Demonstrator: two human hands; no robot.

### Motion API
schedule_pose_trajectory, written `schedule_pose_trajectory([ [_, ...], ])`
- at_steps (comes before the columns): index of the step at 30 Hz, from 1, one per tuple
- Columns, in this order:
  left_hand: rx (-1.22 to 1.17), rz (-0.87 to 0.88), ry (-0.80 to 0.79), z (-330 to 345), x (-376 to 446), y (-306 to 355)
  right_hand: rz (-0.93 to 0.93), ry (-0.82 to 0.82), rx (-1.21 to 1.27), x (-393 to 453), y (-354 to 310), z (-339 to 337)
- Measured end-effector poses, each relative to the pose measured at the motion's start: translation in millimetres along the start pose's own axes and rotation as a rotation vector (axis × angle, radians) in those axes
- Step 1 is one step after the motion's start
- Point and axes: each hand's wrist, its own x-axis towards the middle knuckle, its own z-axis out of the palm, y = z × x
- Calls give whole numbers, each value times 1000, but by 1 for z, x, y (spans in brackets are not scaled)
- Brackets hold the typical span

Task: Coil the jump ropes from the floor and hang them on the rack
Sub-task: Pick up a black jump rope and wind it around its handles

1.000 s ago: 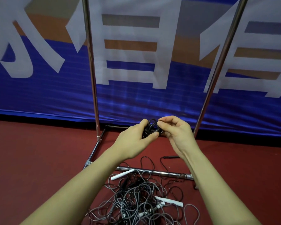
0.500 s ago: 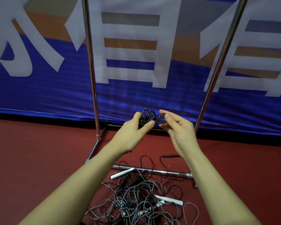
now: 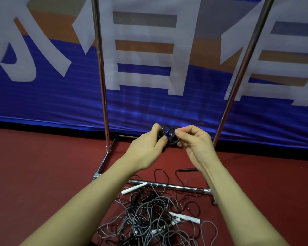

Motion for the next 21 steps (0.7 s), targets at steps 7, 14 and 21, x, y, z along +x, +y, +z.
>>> schedule_pose_trajectory([
  [7,66,42,-9,-1,-2,4,104,-38,15,4,0,-6],
  [14,91,66,-34,-4,-2,2,195,-125,9,3,-3,-8],
  [21,101,105,-31,-5,-4,4,180,-99,61,2,-3,-5],
])
